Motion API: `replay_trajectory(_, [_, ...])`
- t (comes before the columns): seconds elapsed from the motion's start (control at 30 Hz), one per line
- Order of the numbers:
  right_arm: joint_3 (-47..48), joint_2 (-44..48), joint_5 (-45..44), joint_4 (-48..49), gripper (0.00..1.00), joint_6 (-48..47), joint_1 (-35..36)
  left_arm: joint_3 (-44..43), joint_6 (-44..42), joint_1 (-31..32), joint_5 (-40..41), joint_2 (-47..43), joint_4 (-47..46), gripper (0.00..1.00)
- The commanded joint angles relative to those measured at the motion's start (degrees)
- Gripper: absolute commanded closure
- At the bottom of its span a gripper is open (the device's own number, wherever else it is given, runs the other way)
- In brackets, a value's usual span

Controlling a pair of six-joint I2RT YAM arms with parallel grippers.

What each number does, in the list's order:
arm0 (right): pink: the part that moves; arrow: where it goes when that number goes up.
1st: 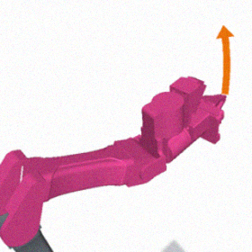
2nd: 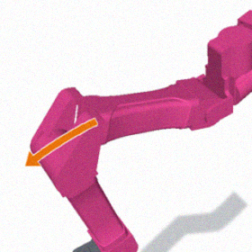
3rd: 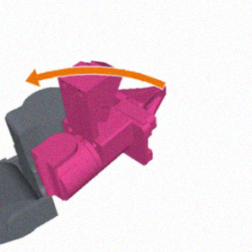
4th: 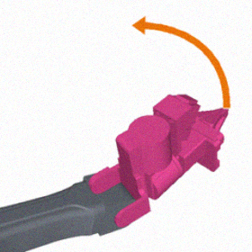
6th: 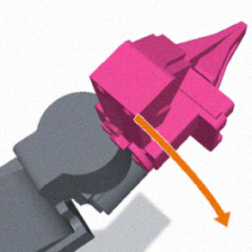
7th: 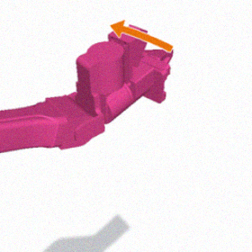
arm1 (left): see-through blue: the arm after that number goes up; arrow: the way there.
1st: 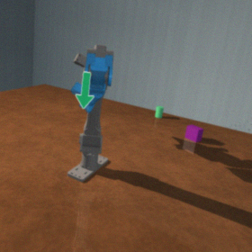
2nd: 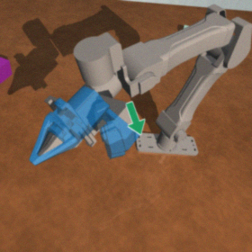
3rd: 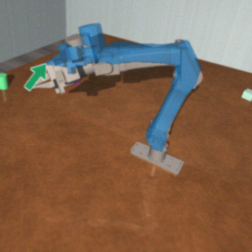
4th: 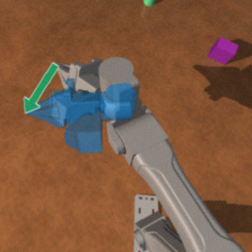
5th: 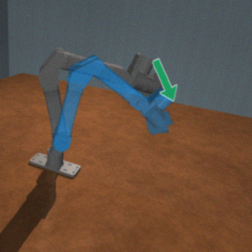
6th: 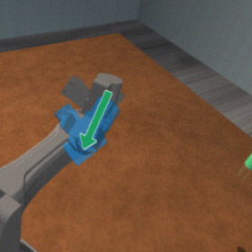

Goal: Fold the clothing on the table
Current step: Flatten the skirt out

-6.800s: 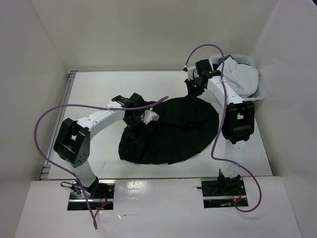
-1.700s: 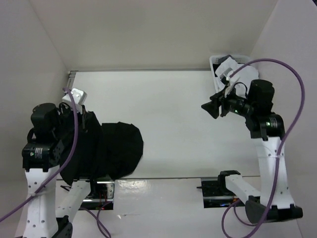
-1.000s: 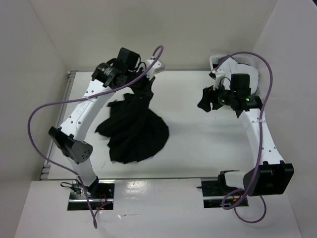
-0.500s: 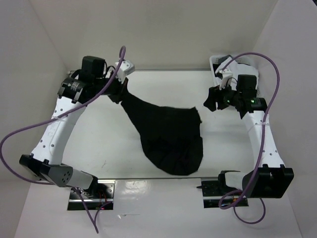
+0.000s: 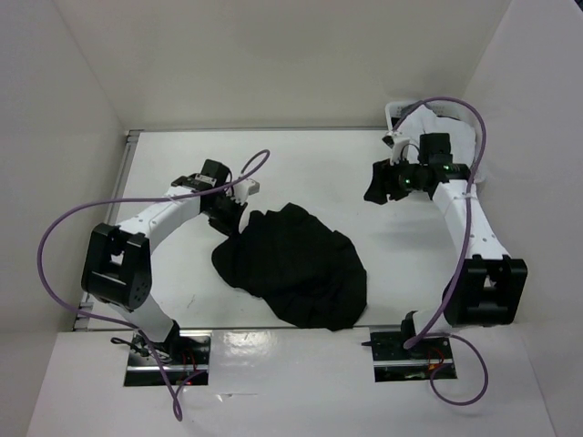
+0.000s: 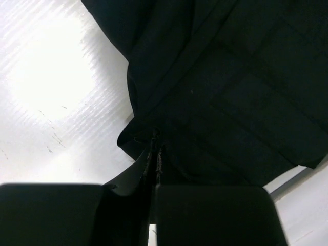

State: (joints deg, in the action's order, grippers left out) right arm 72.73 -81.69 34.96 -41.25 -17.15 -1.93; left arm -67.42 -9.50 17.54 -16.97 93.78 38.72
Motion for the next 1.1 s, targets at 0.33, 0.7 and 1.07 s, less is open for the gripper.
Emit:
replay_trajectory(0.33, [16.81,-27.72,0.37,0.65,0.32,-2.80,17.83,0.80,1.15,-1.46,4.67,2.73,-5.32,1.00])
replay_trajectory(0.7, [13.24,-32.31,1.51,1.18,0.35,-3.33,18.46,1.85,1.15,-3.65,5.19,2.20,-5.32,1.00])
replay_trajectory(1.07, [8.93,-32.92,0.90,0.65,0.37,-5.00,21.88,1.85,1.15,-3.65,5.19,2.20,-5.32,1.00])
